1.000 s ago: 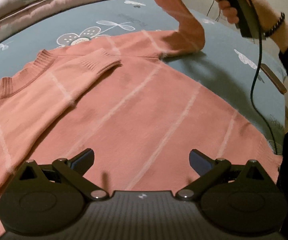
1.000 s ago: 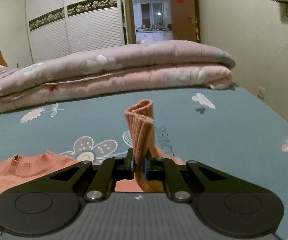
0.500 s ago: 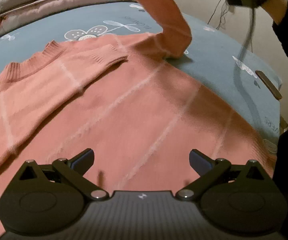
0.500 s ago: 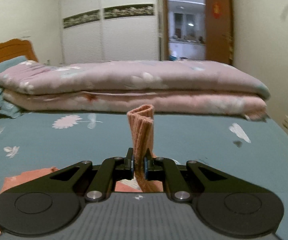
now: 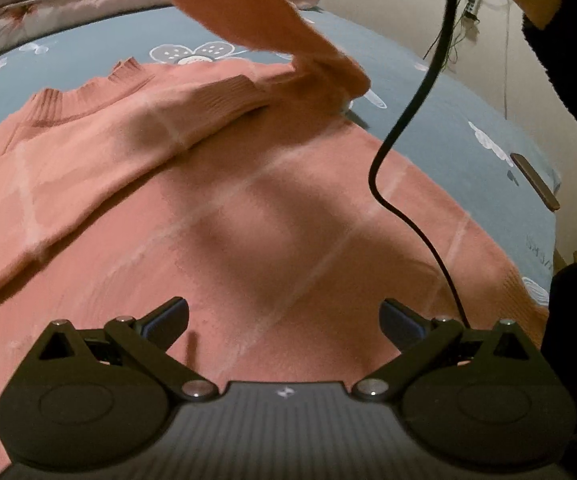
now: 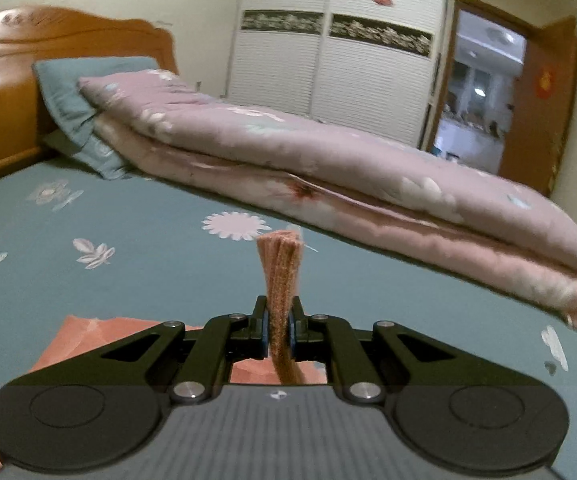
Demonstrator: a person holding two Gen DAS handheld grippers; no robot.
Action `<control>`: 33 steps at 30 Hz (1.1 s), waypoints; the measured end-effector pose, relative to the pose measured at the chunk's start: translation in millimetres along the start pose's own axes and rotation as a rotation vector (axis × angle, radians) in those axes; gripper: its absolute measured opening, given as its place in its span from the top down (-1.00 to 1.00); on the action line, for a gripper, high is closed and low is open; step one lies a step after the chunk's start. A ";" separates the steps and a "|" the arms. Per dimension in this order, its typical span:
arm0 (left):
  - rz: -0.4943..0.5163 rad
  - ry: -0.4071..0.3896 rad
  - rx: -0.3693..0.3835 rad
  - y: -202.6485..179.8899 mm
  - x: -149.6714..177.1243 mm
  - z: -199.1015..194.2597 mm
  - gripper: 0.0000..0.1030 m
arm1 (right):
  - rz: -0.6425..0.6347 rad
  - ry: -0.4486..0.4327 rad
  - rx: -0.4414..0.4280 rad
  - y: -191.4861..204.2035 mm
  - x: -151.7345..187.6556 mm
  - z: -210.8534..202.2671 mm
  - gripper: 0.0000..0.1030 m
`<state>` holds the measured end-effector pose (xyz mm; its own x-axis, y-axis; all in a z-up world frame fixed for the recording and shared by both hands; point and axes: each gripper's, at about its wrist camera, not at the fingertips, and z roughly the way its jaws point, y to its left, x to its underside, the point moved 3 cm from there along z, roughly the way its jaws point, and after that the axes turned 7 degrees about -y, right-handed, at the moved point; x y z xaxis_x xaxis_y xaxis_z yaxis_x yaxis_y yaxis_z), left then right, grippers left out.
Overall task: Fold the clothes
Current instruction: 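Lift the grasped cuff and carry it across the sweater body, then lay the sleeve on the sweater body and open the right tool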
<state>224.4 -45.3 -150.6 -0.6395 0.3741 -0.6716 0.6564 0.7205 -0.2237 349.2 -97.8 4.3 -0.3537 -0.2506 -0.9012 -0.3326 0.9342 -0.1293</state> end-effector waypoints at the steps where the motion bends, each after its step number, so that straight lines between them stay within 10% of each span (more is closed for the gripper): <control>1: -0.006 -0.001 0.003 1.3 1.5 -0.6 -0.95 | -0.009 -0.005 -0.010 6.8 -1.3 3.0 0.78; 20: -0.037 0.005 0.003 9.2 11.3 -6.0 -0.95 | -0.103 0.195 -0.203 115.3 78.4 76.2 0.78; 29: -0.055 0.014 0.016 10.2 15.7 -3.0 -0.95 | -0.153 0.144 -0.221 142.1 77.7 67.3 0.77; 33: -0.068 0.023 -0.001 12.5 16.0 -4.0 -0.96 | -0.160 0.220 -0.216 148.8 89.8 78.9 0.21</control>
<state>220.7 -28.0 -161.3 -0.6920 0.3375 -0.6382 0.6105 0.7454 -0.2677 337.0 38.7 -128.5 -0.4540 -0.4605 -0.7628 -0.5682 0.8091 -0.1502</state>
